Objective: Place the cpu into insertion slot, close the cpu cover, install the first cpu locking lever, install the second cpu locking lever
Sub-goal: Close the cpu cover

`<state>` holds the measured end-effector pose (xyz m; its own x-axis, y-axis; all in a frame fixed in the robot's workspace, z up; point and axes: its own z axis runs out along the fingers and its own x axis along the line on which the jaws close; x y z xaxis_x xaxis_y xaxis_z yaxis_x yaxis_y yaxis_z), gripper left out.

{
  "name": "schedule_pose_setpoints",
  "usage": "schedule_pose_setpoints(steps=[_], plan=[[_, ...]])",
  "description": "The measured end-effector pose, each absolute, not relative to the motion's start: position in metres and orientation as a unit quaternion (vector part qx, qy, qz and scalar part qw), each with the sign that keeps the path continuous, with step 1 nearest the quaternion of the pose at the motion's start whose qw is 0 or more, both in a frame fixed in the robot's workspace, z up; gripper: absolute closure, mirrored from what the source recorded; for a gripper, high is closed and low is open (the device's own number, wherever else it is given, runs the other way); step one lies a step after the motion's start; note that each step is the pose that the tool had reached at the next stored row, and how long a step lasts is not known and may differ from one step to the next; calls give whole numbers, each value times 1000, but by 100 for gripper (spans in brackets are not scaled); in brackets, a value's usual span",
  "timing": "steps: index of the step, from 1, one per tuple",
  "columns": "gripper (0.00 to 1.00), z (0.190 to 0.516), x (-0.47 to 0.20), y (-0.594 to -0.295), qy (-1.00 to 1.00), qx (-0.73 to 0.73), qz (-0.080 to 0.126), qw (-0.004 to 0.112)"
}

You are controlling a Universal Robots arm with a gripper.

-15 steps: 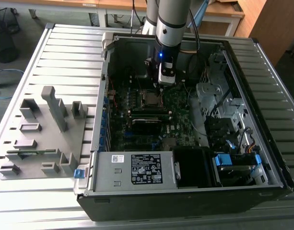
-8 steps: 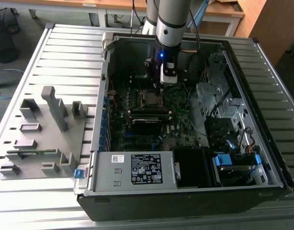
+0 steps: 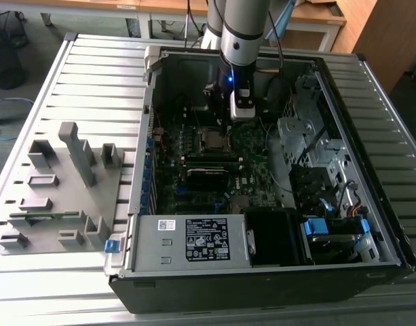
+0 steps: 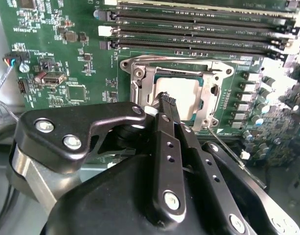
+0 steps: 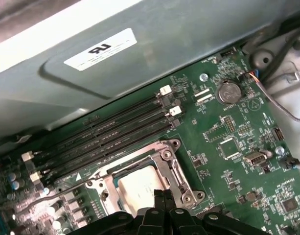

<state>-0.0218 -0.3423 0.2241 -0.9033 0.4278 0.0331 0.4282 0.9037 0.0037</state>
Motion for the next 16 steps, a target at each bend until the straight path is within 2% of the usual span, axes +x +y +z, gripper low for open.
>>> schedule_pose_setpoints(steps=[16], plan=[[90, 224, -22, -342, -986, -165, -5, 15]])
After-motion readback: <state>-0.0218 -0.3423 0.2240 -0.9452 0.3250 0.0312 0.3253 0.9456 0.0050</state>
